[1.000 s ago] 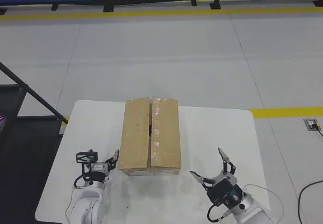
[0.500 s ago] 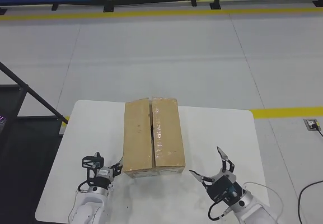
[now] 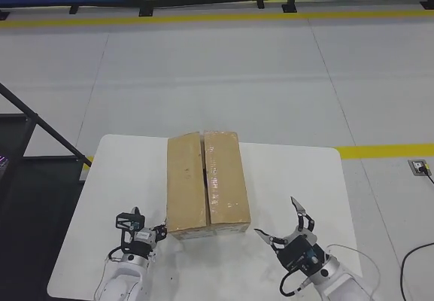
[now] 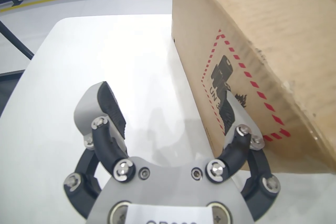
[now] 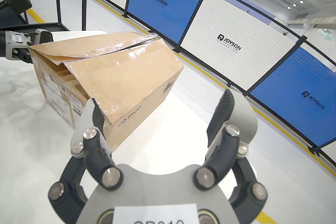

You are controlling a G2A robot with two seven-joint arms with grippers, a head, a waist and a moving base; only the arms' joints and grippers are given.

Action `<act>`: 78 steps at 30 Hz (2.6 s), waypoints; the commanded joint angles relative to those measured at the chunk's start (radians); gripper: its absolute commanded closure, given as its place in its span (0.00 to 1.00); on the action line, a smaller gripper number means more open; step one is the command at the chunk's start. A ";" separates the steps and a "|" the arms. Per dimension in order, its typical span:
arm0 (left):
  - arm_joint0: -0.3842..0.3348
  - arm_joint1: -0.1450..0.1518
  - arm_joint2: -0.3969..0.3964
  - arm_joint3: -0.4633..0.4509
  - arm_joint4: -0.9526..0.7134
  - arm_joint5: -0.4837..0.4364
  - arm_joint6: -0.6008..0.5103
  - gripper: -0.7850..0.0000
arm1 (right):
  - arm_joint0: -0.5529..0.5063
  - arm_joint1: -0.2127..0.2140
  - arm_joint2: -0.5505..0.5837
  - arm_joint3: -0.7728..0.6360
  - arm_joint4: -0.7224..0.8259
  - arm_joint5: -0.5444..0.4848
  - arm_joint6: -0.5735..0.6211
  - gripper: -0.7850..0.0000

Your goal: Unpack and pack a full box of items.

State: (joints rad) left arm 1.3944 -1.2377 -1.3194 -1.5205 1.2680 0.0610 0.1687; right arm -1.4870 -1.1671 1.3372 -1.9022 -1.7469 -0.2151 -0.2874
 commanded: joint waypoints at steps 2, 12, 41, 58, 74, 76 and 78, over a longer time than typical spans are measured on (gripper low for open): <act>0.005 -0.002 0.016 -0.001 0.021 -0.013 0.016 0.00 | -0.007 0.001 0.004 -0.003 -0.004 0.003 -0.009 0.00; 0.020 -0.008 0.055 -0.007 0.088 -0.038 0.049 0.00 | -0.033 0.003 0.025 -0.001 0.000 0.011 -0.050 0.00; 0.050 -0.015 0.063 -0.018 0.096 -0.037 0.103 0.00 | -0.033 0.003 0.023 0.003 0.000 0.009 -0.050 0.00; 0.060 -0.021 0.115 -0.035 0.176 -0.058 0.125 0.00 | -0.033 0.003 0.023 0.003 0.000 0.009 -0.050 0.00; 0.060 -0.024 0.095 -0.031 0.129 -0.041 0.124 0.00 | -0.033 0.003 0.023 0.003 0.000 0.009 -0.050 0.00; 0.060 -0.026 0.094 -0.034 0.119 -0.036 0.121 0.00 | -0.033 0.003 0.023 0.003 0.000 0.009 -0.050 0.00; 0.060 -0.028 0.099 -0.032 0.116 -0.028 0.132 0.00 | -0.033 0.003 0.023 0.003 0.000 0.009 -0.050 0.00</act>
State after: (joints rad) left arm 1.4546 -1.2650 -1.2226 -1.5540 1.3852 0.0279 0.2944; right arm -1.5196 -1.1643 1.3606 -1.8989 -1.7472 -0.2061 -0.3373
